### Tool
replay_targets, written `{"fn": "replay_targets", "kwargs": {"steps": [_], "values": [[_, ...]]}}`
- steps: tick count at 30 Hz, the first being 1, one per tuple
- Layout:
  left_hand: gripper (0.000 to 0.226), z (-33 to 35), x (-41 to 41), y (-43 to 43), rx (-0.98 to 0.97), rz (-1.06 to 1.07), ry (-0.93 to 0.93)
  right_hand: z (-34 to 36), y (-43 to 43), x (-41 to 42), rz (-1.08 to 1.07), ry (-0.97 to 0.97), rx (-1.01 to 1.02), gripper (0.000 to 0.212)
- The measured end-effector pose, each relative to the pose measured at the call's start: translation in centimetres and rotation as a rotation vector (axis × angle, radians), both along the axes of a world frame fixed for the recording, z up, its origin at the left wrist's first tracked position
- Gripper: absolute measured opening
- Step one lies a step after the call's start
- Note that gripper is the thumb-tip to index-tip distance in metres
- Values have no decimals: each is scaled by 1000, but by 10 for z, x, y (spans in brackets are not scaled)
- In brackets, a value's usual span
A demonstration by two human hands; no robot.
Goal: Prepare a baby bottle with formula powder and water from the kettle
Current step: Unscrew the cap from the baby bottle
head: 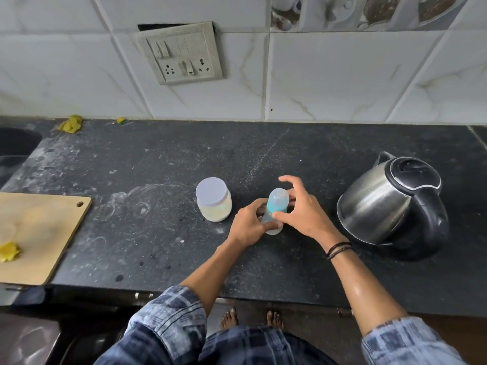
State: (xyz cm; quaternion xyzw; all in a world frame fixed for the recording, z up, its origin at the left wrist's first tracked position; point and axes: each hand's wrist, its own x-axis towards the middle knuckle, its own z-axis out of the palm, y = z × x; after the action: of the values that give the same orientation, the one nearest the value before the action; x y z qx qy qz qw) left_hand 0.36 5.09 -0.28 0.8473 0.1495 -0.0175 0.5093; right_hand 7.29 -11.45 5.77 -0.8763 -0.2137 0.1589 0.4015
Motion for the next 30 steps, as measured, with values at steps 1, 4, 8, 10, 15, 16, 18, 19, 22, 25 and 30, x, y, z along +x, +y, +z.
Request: {"fn": "replay_targets", "kwargs": {"steps": [1,4,8,10,15,16,18,19,22,25,30], "values": [[71,-3,-5,1,-1,23,2,0,4,-1,41,21,-21,93],[71,-8,-16,-1,30,50,-2,-1,12,-8,82,20,-84,97],[69,-4,-15,-5,32,55,-5,6,16,-8,-1,-119,-158,81],[72,-2,-15,-5,52,60,-6,8,17,-8,4,-145,-197,74],[77,0,-18,-10,102,37,-12,13,11,-7,103,-104,-253,82],[76,-1,-18,-10,112,34,-13,14,11,-8,118,-120,-273,82],[75,-1,-18,-10,136,34,-16,16,13,-11,104,-143,-283,80],[73,0,-19,-10,144,34,-19,17,14,-12,78,-153,-280,78],[69,1,-21,-12,161,37,-31,15,17,-15,21,-192,-304,63],[68,3,-21,-14,165,30,-27,15,15,-15,35,-164,-301,59],[69,3,-19,-14,175,19,-10,19,17,-13,108,-121,-322,72]]}}
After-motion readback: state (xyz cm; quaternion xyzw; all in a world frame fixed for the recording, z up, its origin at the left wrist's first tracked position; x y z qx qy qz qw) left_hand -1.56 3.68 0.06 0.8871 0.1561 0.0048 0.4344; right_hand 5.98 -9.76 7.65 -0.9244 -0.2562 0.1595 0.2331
